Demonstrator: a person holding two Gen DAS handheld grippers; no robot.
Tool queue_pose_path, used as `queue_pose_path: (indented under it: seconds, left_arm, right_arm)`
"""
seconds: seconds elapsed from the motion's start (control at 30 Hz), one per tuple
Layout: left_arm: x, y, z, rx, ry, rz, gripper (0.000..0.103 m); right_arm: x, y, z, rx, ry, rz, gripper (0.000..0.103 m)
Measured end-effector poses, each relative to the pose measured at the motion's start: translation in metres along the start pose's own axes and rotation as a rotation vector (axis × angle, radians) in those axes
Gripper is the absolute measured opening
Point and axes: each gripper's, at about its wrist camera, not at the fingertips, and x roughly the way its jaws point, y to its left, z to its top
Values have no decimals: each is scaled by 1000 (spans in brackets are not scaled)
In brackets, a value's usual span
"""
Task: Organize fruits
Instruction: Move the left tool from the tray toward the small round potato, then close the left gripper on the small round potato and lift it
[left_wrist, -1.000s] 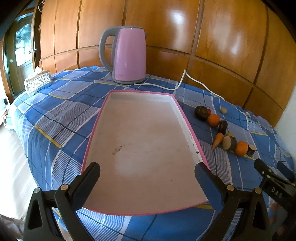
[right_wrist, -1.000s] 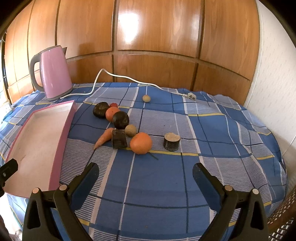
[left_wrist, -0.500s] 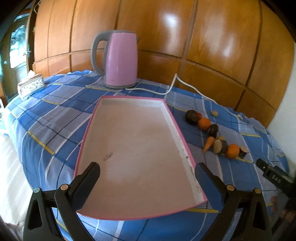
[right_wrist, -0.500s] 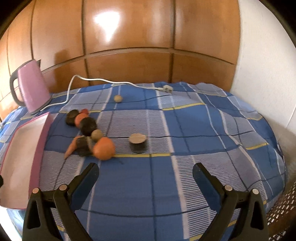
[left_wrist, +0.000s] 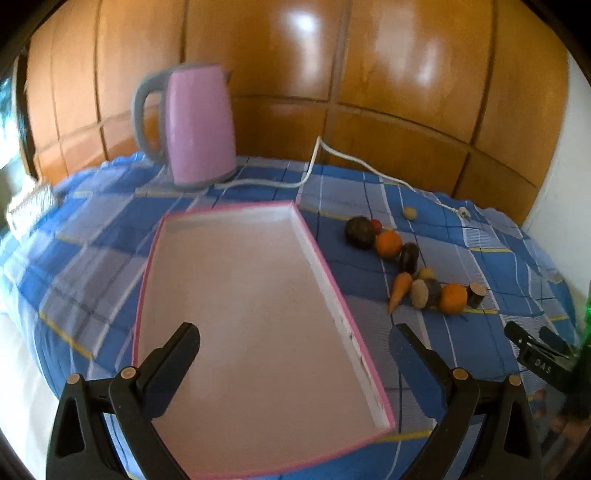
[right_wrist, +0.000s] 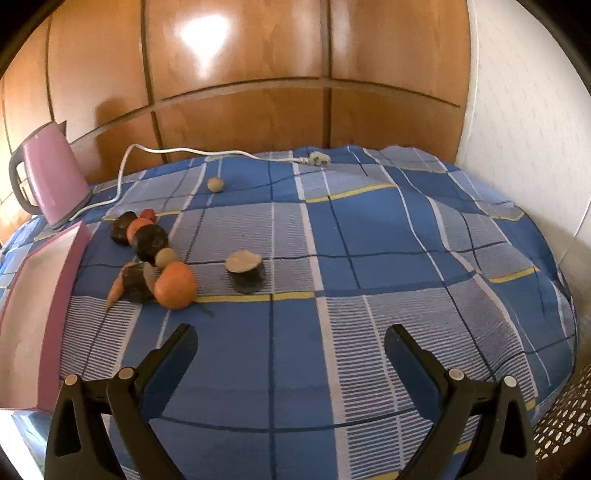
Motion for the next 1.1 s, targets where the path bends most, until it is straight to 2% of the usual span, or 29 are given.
queue_pose_path:
  seconds: [0.1, 0.3, 0.5, 0.67, 0.7, 0.77, 0.83, 0.93, 1.03, 1.1]
  left_arm:
    - [8, -8, 11, 45, 6, 1, 103]
    - [26, -27, 35, 47, 26, -72, 102]
    - [41, -55, 50, 87, 38, -131, 101]
    - [63, -74, 73, 77, 74, -191, 92]
    - [68, -77, 79, 71, 81, -196, 90]
    - [79, -85, 90, 74, 97, -197, 80]
    - [88, -96, 99, 93, 106, -209, 78]
    - [101, -109, 108, 112, 116, -229, 69]
    - [116, -120, 113, 126, 132, -232, 67]
    - [124, -127, 117, 139, 146, -239, 61]
  right_arm:
    - [1, -3, 0, 2, -8, -5, 103]
    - [10, 1, 0, -48, 4, -13, 103]
    - [14, -24, 3, 27, -5, -67, 103]
    - [19, -36, 8, 67, -3, -96, 103]
    - [21, -37, 8, 71, 1, -100, 103]
    - [23, -40, 8, 77, 7, -100, 103]
    - [25, -41, 7, 77, 9, -99, 103]
    - [28, -43, 4, 74, 15, -102, 103]
    - [32, -45, 2, 74, 27, -98, 103]
    - [34, -45, 0, 73, 33, -100, 103]
